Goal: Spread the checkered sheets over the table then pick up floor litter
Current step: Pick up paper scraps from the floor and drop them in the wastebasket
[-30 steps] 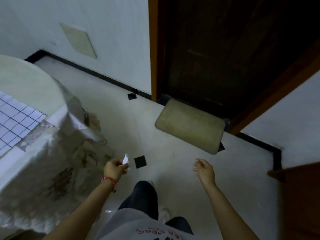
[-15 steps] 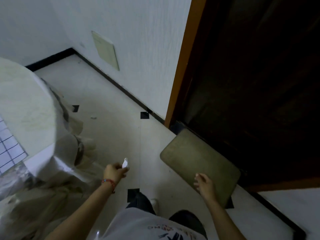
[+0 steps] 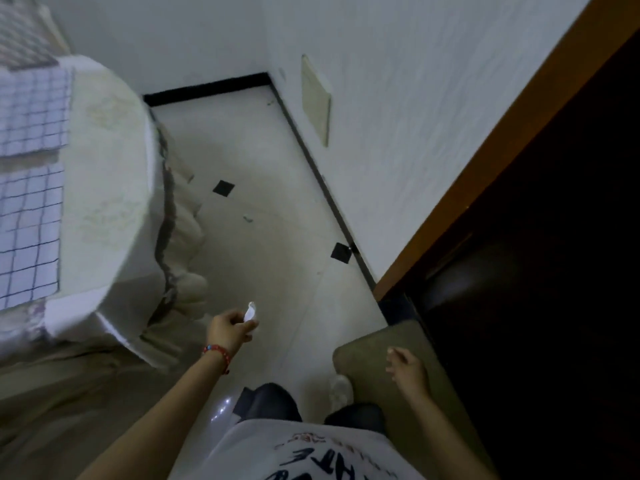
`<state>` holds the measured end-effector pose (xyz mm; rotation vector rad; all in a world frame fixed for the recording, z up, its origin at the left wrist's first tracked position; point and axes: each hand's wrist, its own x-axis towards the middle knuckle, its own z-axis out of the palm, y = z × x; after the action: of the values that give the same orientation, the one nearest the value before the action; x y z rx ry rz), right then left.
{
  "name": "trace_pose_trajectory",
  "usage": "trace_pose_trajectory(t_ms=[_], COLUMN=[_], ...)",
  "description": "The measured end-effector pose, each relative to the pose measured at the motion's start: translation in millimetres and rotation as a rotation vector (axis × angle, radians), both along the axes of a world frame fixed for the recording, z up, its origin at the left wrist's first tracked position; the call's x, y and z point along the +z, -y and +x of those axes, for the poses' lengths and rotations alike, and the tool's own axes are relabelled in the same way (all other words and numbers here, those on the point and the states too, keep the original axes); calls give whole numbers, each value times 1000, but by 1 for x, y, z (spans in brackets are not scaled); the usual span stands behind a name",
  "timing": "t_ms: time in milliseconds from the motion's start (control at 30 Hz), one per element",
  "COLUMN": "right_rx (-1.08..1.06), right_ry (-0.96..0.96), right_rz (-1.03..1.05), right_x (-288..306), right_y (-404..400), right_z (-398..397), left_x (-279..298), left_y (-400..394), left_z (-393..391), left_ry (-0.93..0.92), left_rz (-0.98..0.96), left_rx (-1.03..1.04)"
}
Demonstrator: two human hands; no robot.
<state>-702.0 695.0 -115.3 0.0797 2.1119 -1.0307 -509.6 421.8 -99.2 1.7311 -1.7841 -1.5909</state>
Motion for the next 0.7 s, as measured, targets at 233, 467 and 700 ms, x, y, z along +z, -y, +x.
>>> trace_pose_trajectory(t_ms=[233,467,700], right_rx=[273,492,489], right_ry=[-4,7,-7], right_rz=[14,-31,26], right_x=[6,-3,1], right_y=[93,246,383], right_z=[-95,-141,-196], left_x=[7,3,6], left_y=[4,70,204], left_z=[18,-28,-107], left_ry=[71,61,85], left_rz=[29,56,152], left_rx=[292,468,366])
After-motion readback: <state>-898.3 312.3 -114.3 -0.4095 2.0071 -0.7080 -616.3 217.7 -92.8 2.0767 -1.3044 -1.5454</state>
